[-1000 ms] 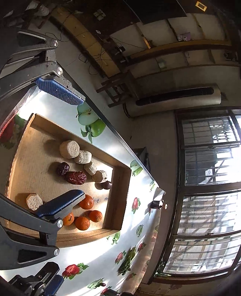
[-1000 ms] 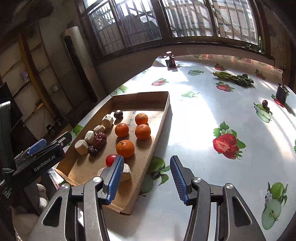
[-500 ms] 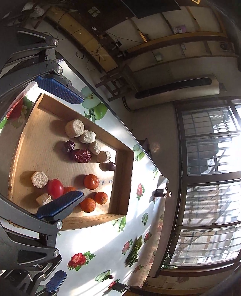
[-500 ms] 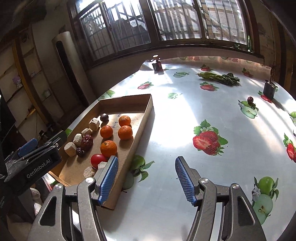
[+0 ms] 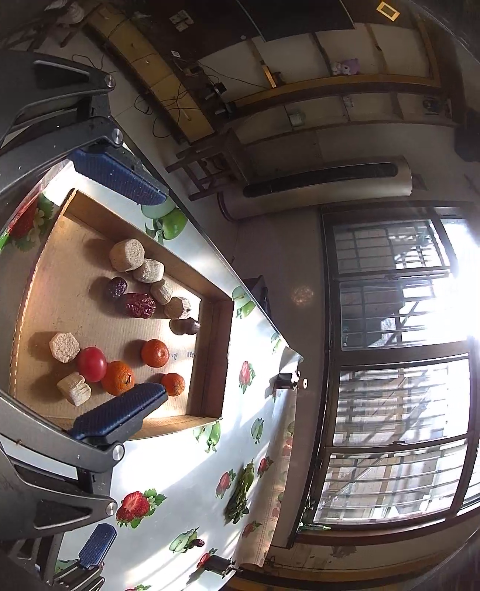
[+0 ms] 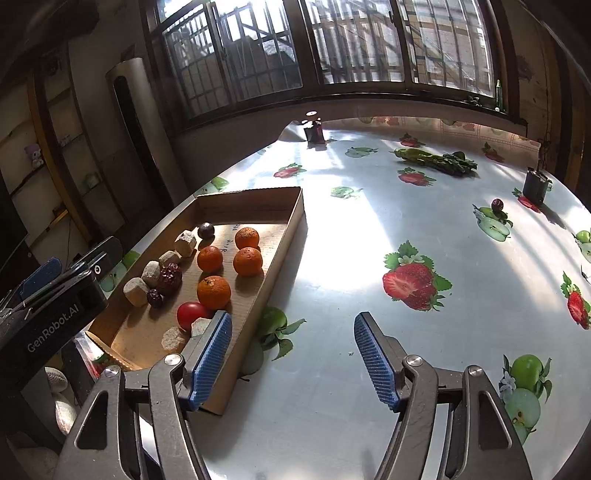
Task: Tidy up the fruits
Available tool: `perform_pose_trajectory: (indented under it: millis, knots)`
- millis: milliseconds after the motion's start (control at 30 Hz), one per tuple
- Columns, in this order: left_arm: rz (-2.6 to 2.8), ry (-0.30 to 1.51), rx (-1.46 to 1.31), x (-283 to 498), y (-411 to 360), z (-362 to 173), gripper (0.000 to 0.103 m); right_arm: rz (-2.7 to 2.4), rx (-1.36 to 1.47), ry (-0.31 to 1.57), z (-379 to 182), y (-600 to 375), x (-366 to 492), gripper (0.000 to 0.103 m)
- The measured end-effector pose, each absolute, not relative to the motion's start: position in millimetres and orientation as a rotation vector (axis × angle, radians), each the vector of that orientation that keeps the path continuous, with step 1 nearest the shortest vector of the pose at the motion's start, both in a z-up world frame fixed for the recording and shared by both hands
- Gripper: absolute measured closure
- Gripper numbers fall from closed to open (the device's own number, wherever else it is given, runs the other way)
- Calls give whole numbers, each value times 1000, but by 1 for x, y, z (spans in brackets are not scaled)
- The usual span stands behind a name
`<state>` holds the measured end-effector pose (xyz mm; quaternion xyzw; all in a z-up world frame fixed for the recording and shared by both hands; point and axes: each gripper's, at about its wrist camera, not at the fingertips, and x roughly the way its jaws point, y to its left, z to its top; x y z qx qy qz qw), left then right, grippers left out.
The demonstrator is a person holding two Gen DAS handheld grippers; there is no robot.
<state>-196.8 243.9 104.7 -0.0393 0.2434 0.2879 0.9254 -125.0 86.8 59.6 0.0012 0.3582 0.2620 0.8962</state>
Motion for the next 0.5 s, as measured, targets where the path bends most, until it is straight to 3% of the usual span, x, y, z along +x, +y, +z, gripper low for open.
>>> perform_pose_trajectory:
  millis: [500]
  knots:
    - [583,435,-81,-209,240,115,5,534,-44,695,66,92,-138,27]
